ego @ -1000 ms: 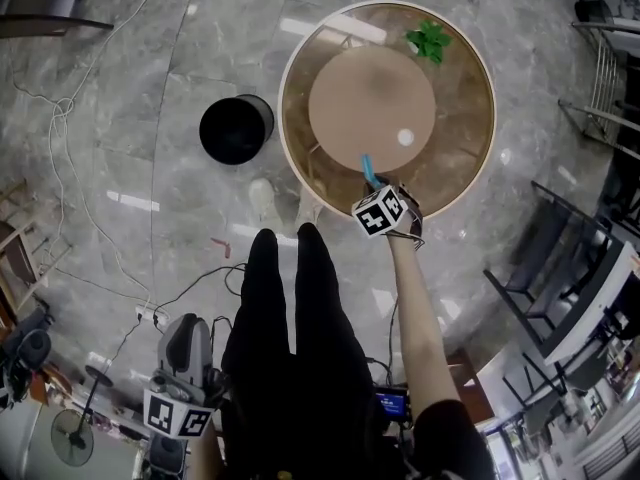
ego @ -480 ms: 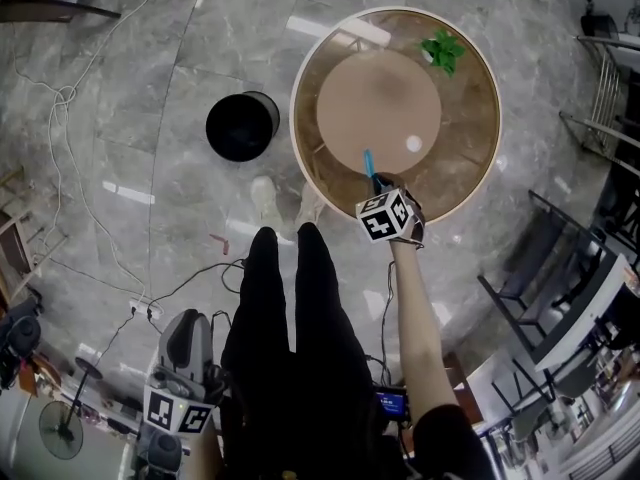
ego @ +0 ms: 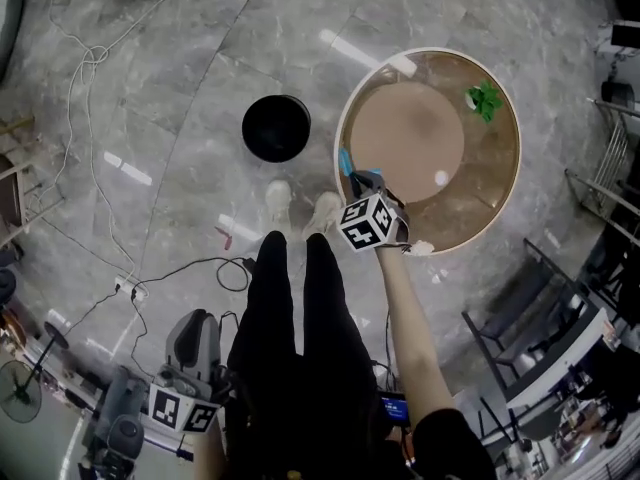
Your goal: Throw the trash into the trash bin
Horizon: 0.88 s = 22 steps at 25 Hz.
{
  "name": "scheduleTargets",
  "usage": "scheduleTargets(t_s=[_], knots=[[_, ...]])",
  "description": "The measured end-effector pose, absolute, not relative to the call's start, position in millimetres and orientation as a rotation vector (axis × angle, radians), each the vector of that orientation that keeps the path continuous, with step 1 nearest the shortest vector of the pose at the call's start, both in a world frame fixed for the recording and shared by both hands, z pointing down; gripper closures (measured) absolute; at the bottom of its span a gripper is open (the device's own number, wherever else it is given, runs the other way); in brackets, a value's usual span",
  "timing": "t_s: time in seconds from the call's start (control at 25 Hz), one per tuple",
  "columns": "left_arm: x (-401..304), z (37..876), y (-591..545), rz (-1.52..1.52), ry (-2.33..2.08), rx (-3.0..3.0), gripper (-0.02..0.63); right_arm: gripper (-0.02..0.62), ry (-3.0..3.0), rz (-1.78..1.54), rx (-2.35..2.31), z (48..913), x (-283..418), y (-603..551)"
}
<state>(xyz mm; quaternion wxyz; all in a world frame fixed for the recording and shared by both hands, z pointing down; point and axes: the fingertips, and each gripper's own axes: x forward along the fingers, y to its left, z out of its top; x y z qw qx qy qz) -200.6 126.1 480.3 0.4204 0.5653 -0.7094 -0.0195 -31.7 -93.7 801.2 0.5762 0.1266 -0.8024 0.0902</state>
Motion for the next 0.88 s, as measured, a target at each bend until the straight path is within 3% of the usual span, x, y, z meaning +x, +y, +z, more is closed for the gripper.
scheduleTargets(t_s=[0.32,0.6,0.72,0.88], knots=[[-223,483,169,-0.13,-1.891,1.263,0.552,0.578,-2.016,0.101,0.109,786,-158,-65],[-235,485,198,-0.173,-1.949,1.169,0.552,0.574,-2.06,0.063,0.003,781,-217,-38],[-245,486,210,-0.194,-1.971,1.129,0.552,0.497,-2.06,0.078,-0.045,781,-234,-27],[-252,488,216,-0.207,-1.981,1.109,0.552,0.483,-2.064,0.072,-0.053,780,-241,-21]])
